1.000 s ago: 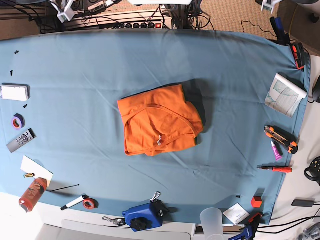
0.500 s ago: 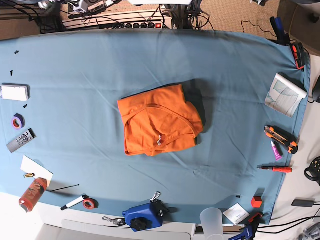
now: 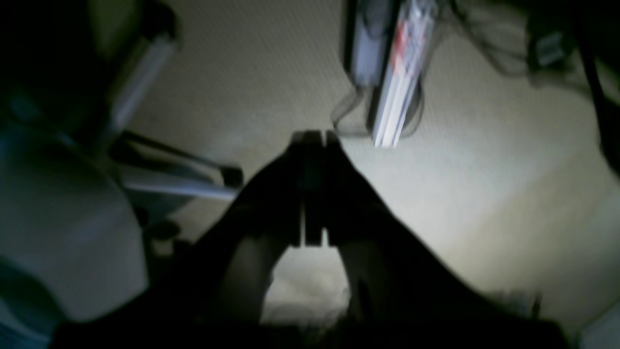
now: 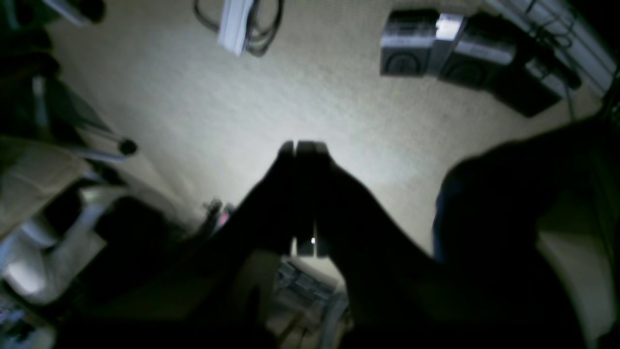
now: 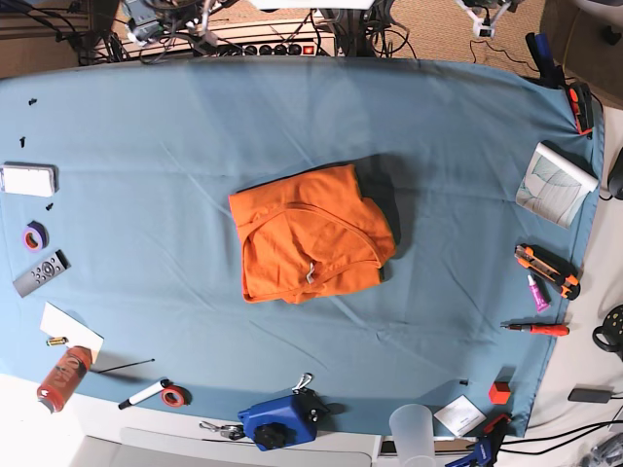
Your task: Layout the t-shirt on the table in an organized manner, then fold the t-shirt properly
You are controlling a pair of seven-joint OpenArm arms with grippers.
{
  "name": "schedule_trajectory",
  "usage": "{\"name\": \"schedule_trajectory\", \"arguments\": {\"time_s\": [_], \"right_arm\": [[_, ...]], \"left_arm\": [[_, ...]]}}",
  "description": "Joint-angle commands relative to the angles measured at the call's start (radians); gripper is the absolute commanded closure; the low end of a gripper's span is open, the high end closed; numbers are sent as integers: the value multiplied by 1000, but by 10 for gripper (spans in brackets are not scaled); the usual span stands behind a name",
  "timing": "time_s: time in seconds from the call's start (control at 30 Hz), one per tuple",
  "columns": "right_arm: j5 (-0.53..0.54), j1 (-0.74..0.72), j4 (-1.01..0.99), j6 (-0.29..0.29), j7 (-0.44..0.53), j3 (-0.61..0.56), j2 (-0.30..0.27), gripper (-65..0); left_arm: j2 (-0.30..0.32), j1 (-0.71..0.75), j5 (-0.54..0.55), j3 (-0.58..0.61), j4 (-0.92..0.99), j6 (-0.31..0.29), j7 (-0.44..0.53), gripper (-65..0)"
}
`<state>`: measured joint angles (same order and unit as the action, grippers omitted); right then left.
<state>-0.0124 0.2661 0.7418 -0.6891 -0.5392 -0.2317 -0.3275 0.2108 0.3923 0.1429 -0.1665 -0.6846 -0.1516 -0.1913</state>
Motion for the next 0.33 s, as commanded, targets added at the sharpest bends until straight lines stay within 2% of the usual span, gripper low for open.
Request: {"name": "schedule_trajectory", "arguments": {"time_s": [0.0,0.07,0.13,0.23,0.3], "right_arm": [[-37,-10,-29,-9,36,-21,-6,0],[-126,-37,-93,71,147,-70,6,0],[-199,-56,-143,153,246,-119,12,0],[-251,-69,-180,236,294,-174,19,0],[-250,-69,-180,258,296,-195,19,0]], "left_arm": [[-3,13,-1,-2,20,6,39,0],[-18,10,-9,-2,53,17,111,0],[-34,6,-35,-2,64,42,133,0],[-44,3,-69,-2,57,58,133,0],[-45,3,-80,-2,45,58,132,0]]}}
